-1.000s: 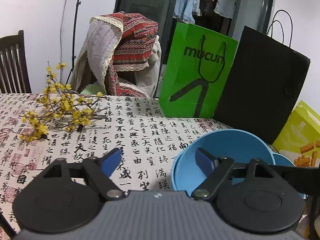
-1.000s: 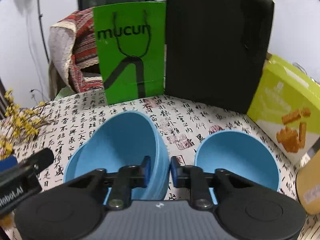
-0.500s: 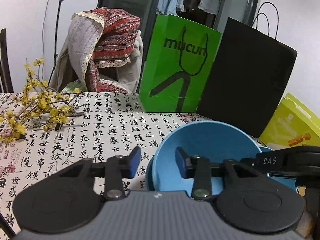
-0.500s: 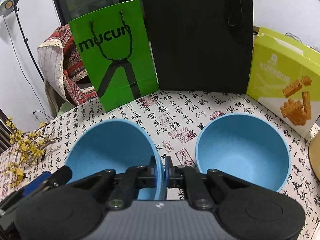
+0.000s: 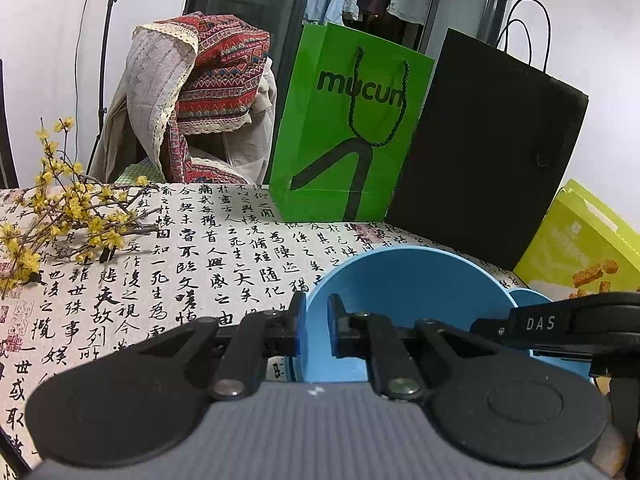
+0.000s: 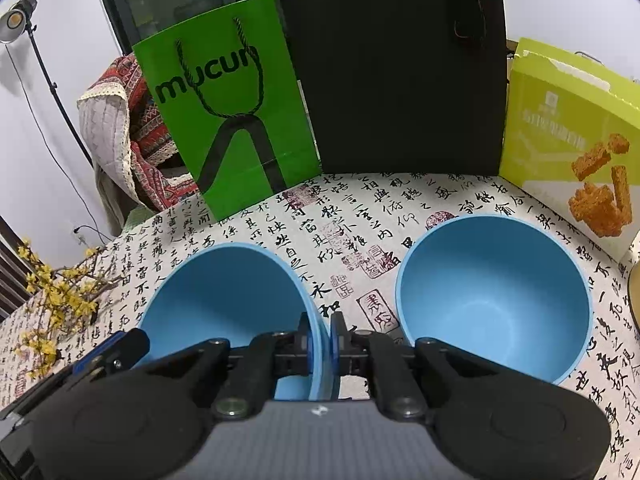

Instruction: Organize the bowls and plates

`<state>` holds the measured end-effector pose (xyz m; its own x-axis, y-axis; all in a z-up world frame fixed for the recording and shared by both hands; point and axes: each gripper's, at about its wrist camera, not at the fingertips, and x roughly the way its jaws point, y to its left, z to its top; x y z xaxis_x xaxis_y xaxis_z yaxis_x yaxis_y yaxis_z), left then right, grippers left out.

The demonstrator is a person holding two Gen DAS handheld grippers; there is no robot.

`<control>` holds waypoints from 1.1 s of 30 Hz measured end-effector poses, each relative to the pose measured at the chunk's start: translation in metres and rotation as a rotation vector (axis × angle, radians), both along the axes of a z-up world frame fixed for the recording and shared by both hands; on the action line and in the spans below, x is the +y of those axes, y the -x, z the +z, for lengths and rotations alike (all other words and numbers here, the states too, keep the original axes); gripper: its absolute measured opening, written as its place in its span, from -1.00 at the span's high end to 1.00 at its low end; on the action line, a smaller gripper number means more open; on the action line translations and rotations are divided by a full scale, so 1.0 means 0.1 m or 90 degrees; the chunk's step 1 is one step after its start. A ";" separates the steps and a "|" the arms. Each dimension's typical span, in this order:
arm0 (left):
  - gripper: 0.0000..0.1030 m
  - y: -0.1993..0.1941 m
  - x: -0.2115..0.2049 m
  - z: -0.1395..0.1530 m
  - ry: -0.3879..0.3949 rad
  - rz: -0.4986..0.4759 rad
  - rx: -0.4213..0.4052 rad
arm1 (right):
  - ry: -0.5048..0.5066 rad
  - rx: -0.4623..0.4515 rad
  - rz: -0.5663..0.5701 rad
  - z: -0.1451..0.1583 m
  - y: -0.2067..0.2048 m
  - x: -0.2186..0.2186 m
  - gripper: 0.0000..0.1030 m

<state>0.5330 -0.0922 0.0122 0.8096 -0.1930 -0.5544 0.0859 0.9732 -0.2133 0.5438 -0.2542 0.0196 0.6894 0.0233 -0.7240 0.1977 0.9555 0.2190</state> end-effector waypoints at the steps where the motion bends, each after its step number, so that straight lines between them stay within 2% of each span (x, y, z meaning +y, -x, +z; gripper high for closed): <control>1: 0.75 0.00 0.01 0.00 0.001 0.002 0.001 | -0.002 -0.001 -0.001 0.00 0.01 -0.01 0.84; 6: 0.76 -0.02 0.06 -0.02 0.006 0.005 0.013 | -0.034 -0.010 0.001 0.03 0.05 -0.06 0.86; 10: 0.81 0.03 0.04 0.00 -0.002 0.005 0.000 | -0.024 -0.016 0.006 0.06 0.07 -0.03 0.86; 33: 0.81 0.29 0.03 0.24 -0.025 0.008 -0.032 | -0.058 -0.031 0.012 0.20 0.31 -0.07 0.86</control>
<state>0.5041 -0.0891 0.0361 0.8390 -0.1614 -0.5197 0.0833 0.9818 -0.1705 0.5124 -0.2607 0.0399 0.7223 0.1012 -0.6842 0.1667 0.9346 0.3142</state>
